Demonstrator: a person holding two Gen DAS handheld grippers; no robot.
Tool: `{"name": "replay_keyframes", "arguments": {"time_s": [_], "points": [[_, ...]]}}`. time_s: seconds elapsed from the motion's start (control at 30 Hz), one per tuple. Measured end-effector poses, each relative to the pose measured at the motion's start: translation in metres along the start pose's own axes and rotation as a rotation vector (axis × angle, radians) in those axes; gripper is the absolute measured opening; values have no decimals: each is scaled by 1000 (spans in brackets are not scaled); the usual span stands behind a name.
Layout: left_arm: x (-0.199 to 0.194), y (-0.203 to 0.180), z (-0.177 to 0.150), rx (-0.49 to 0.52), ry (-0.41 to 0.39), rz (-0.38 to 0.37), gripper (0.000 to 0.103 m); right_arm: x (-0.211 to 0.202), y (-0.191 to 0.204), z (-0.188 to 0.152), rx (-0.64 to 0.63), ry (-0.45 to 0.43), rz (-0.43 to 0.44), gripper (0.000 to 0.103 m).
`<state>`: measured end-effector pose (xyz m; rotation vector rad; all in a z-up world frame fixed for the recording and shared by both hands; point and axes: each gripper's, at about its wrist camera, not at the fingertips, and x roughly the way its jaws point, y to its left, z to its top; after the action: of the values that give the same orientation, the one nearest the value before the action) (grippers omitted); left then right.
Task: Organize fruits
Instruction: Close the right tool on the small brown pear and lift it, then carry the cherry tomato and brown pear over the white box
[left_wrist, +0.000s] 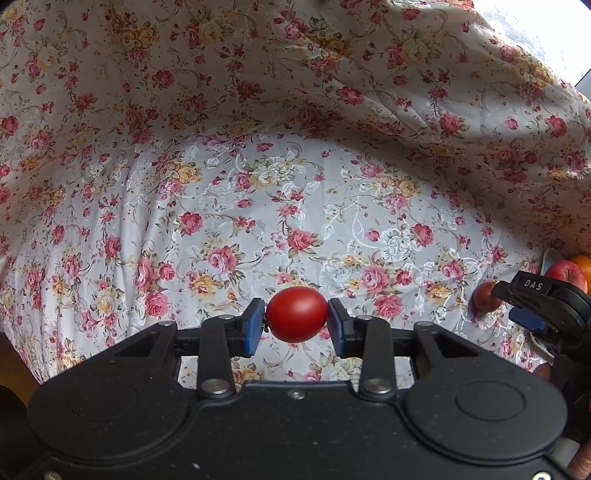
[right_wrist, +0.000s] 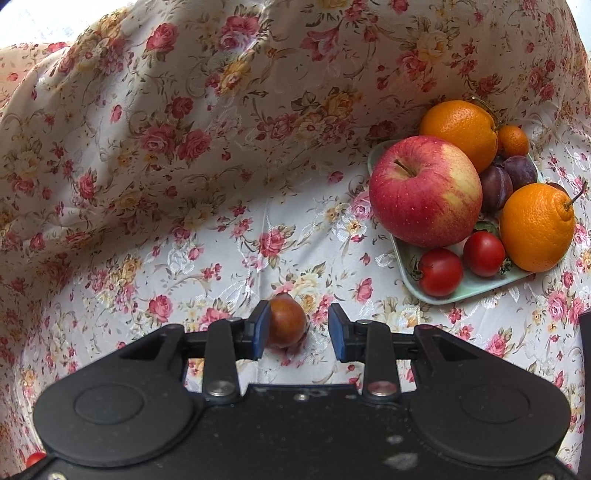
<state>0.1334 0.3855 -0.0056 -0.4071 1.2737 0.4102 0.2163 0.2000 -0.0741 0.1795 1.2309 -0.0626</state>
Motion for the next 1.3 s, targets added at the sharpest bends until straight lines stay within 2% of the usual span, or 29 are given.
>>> {"name": "replay_keyframes", "arguments": {"time_s": [0.17, 0.27, 0.63, 0.87, 1.1, 1.3], "points": [[0, 0, 0, 0, -1, 2, 45, 11, 6, 2, 18, 60, 54, 34], [0, 0, 0, 1, 0, 2, 45, 21, 8, 1, 34, 111, 45, 34], [1, 0, -1, 7, 1, 4, 45, 18, 0, -10, 63, 117, 23, 33], [1, 0, -1, 16, 3, 5, 45, -2, -23, -20, 123, 116, 24, 33], [3, -4, -3, 29, 9, 7, 45, -37, -39, -17, 175, 100, 40, 33], [1, -13, -7, 61, 6, 7, 45, -67, -48, -32, 200, 94, 55, 33]]}}
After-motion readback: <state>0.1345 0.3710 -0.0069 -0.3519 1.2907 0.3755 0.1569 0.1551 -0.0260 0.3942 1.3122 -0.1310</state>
